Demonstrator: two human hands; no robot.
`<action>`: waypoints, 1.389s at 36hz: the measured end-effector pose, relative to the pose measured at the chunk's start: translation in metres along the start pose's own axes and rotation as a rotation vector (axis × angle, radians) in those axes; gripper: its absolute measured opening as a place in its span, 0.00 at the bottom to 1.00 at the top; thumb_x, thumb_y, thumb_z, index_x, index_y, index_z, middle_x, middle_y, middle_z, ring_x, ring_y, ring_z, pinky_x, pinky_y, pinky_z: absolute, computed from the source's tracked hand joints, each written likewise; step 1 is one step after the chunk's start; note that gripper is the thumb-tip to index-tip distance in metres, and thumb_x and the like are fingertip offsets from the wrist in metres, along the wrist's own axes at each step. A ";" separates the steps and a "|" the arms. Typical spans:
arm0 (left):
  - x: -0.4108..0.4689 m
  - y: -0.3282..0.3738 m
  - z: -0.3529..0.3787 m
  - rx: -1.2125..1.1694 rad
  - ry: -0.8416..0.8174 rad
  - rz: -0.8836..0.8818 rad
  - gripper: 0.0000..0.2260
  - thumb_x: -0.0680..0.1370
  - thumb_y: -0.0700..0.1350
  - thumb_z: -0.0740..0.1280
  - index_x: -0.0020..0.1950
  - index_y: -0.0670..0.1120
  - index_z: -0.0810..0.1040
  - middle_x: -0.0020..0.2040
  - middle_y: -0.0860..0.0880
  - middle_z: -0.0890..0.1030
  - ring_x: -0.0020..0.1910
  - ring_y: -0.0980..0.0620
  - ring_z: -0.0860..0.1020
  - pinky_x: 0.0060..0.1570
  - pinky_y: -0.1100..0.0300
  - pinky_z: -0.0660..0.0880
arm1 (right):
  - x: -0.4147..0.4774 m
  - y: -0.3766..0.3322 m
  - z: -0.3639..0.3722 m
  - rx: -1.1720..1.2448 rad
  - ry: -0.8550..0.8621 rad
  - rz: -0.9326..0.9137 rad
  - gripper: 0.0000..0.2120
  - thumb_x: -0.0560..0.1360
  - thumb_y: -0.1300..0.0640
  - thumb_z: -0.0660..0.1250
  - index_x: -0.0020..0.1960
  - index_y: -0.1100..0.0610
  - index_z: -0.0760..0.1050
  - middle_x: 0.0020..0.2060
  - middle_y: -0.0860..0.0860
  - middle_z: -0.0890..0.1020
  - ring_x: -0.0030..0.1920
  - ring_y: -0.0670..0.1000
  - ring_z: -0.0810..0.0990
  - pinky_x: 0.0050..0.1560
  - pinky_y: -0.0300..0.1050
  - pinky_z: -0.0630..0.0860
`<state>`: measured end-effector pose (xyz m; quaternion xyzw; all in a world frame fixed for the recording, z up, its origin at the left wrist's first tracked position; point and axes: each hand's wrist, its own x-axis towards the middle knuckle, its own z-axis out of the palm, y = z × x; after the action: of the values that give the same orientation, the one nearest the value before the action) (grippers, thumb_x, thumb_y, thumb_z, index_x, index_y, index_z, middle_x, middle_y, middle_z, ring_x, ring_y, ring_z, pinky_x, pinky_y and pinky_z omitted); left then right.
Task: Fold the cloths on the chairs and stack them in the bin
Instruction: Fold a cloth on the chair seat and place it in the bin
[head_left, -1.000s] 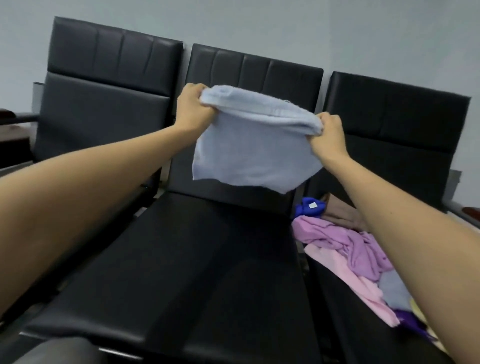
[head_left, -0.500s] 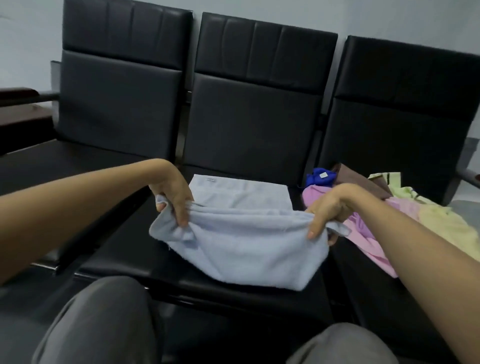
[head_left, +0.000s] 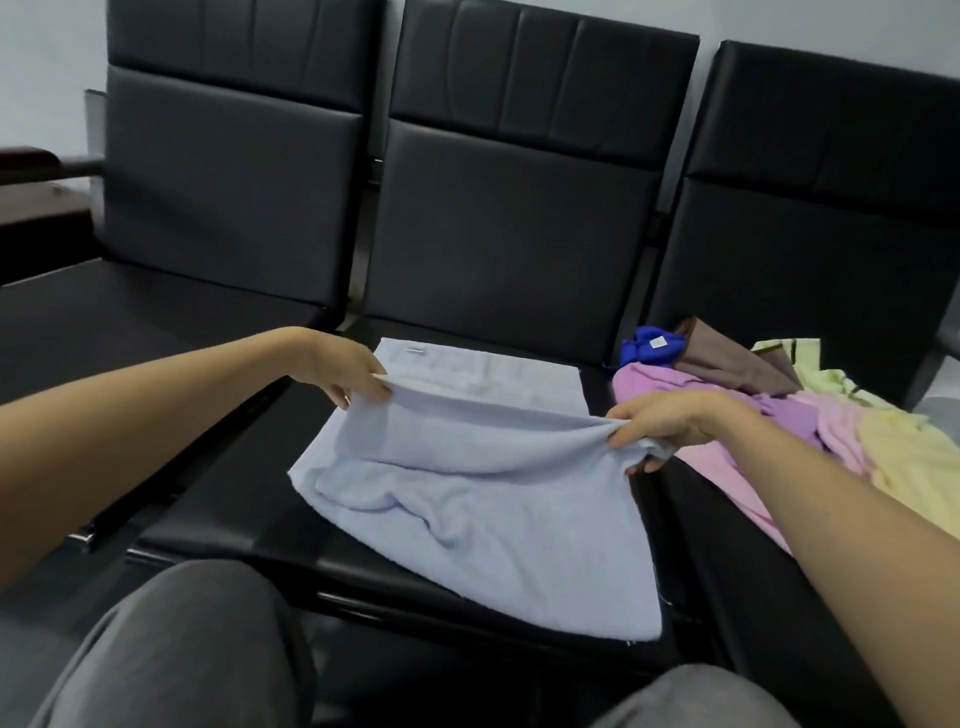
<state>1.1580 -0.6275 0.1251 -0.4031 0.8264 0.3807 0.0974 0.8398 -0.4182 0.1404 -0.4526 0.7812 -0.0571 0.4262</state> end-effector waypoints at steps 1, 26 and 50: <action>0.006 -0.002 -0.001 -0.026 0.056 0.022 0.09 0.77 0.47 0.67 0.54 0.45 0.81 0.57 0.44 0.80 0.57 0.48 0.79 0.57 0.54 0.77 | 0.005 0.002 -0.001 0.006 0.033 -0.004 0.02 0.77 0.62 0.64 0.49 0.56 0.74 0.45 0.54 0.80 0.41 0.51 0.80 0.35 0.39 0.77; 0.125 -0.022 -0.031 -0.885 0.648 -0.021 0.10 0.82 0.39 0.57 0.43 0.46 0.72 0.43 0.48 0.75 0.42 0.49 0.75 0.44 0.55 0.74 | 0.103 -0.008 -0.056 0.371 0.377 -0.137 0.05 0.79 0.63 0.62 0.47 0.59 0.76 0.42 0.54 0.78 0.40 0.49 0.76 0.36 0.39 0.73; 0.228 -0.029 0.015 0.257 0.991 -0.175 0.16 0.80 0.47 0.54 0.64 0.44 0.73 0.63 0.41 0.72 0.62 0.40 0.67 0.55 0.49 0.66 | 0.252 0.006 -0.023 -0.032 0.931 -0.025 0.20 0.79 0.58 0.55 0.70 0.53 0.70 0.69 0.54 0.69 0.64 0.61 0.67 0.62 0.48 0.64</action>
<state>1.0281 -0.7631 -0.0078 -0.5874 0.7767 0.0299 -0.2256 0.7623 -0.6116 -0.0026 -0.3947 0.8846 -0.2473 0.0222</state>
